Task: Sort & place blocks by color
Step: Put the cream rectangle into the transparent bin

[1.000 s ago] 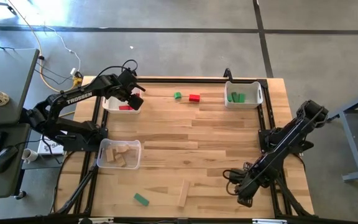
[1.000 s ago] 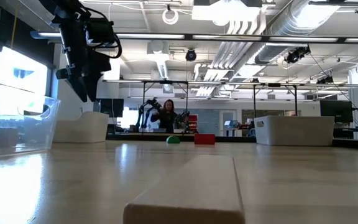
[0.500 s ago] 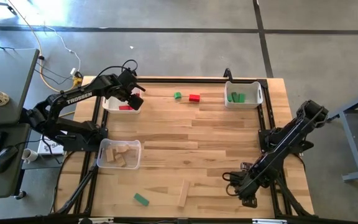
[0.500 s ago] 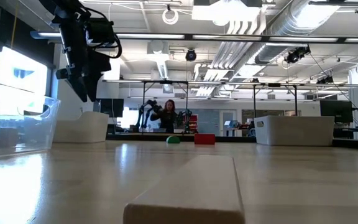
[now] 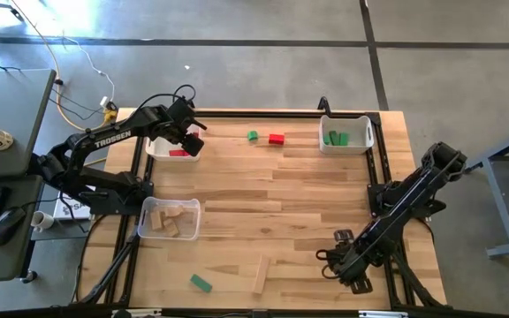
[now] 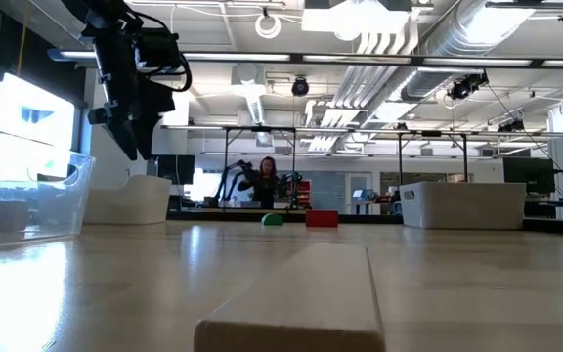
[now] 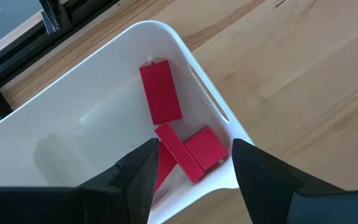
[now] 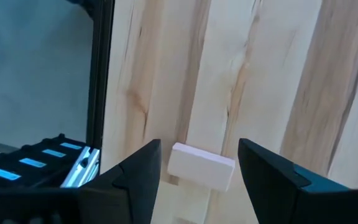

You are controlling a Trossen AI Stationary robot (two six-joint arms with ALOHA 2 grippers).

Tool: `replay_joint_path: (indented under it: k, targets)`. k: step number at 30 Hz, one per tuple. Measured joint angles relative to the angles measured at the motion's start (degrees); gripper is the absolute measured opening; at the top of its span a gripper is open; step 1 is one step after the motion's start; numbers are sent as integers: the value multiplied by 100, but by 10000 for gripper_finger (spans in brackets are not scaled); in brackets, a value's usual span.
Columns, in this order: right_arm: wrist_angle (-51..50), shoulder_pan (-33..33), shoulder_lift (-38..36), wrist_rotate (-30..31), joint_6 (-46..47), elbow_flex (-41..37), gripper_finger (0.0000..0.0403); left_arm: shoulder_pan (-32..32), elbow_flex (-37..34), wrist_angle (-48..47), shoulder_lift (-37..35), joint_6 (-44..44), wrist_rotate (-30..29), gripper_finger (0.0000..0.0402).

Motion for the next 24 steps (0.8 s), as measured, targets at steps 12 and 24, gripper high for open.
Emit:
replay_joint_path:
  k: [12, 24]
  targets:
    - [-17, 405, -2, 83, -144, 0, 200, -211, 0, -28, 0, -134, 444, 188]
    - [-139, 956, -2, 346, 140, 0, 200, -712, 0, -28, 0, -398, 461, 188]
